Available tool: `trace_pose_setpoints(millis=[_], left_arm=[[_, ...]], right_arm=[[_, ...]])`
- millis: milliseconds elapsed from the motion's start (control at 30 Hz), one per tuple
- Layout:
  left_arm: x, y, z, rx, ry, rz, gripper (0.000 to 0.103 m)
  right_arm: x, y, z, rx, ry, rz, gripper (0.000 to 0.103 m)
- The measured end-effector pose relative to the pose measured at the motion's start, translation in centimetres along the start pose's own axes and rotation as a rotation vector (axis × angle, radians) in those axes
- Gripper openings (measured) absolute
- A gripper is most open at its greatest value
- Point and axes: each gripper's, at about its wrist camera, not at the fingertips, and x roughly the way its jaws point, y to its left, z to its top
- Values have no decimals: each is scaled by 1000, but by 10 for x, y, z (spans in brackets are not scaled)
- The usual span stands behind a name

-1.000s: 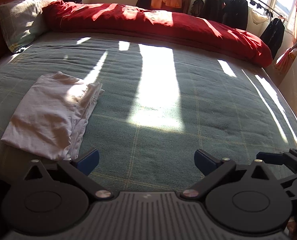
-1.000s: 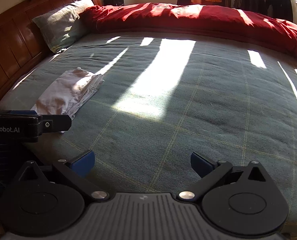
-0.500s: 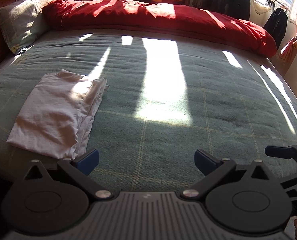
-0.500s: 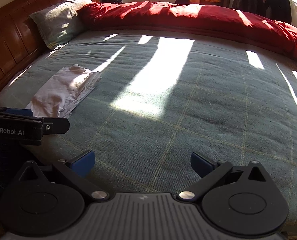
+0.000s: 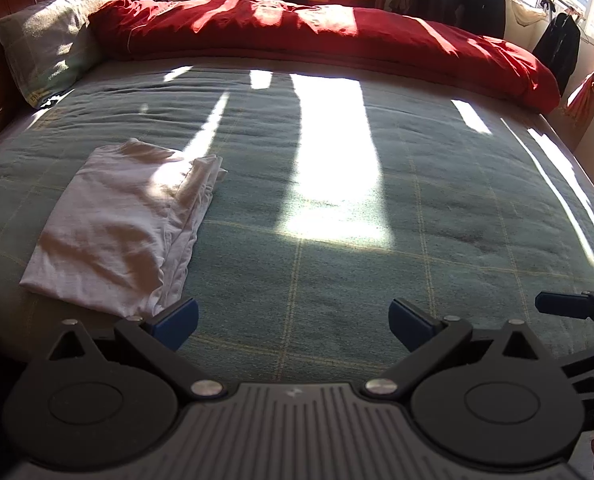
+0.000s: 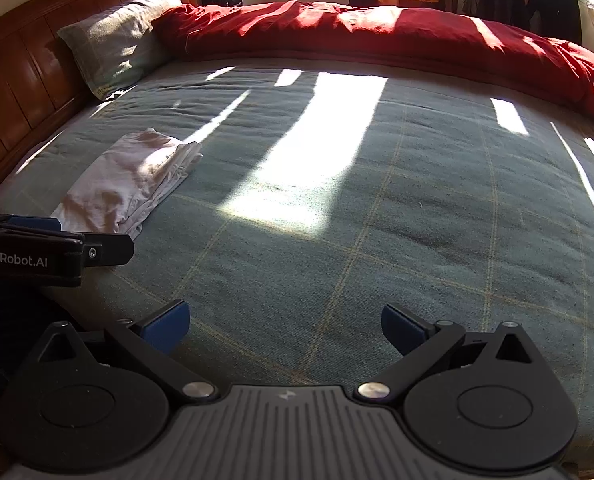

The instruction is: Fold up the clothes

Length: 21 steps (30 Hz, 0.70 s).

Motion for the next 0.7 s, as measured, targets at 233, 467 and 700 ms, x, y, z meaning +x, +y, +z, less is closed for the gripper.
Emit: trace_pose_setpoints(millis=[233, 467, 700], left_arm=[[0, 3, 0, -14, -8, 4, 101], [-1, 7, 1, -37, -21, 23, 101], [-2, 9, 3, -39, -24, 26, 101]], right_arm=[[1, -1, -1, 2, -1, 0, 103], [1, -1, -1, 7, 0, -5, 103], [2, -2, -2, 15, 1, -3, 103]])
